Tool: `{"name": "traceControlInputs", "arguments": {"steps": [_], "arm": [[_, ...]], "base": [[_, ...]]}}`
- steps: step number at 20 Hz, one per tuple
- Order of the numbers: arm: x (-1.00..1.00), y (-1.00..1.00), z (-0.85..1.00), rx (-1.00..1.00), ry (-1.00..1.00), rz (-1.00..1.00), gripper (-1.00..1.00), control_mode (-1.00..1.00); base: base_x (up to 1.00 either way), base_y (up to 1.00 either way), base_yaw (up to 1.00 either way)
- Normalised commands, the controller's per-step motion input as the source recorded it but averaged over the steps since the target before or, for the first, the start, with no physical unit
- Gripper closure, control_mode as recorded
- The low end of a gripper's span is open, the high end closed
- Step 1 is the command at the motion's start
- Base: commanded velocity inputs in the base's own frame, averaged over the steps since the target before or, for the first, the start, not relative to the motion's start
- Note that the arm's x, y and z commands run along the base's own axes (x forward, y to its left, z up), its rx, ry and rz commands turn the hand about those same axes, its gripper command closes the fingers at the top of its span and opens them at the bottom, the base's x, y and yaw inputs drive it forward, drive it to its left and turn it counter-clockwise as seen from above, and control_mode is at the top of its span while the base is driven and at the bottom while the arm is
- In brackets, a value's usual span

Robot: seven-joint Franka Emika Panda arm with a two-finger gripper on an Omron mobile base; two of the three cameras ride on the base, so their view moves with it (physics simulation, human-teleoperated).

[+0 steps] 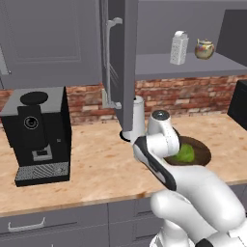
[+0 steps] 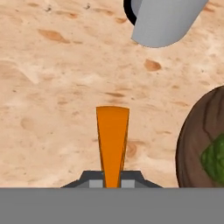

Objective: Pick the cheese from the fridge and the cheese grater from the cabinet and place them next to the salad bowl.

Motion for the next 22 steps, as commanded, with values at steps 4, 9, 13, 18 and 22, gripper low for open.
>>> {"name": "traceControlInputs", "arguments": {"steps": [4,9,13,18,22], "arm": [[0.29,0.0,-0.18,0.0,-0.05,0.0,1.0,-1.0],[0.29,0.0,-0.2,0.0,-0.05,0.0,1.0,-1.0],[0.3,-0.01,-0.19,0.0,0.0,0.0,1.0,-1.0],[0.25,-0.08,-0.2,0.0,0.0,0.0,1.0,-1.0],[0.06,-0.11,-0.18,0.0,-0.01,0.0,1.0,-1.0]], "base": [[0.0,0.0,0.0],[0.0,0.0,0.0],[0.0,0.0,0.0],[0.0,0.0,0.0],[0.0,0.0,0.0]]}}
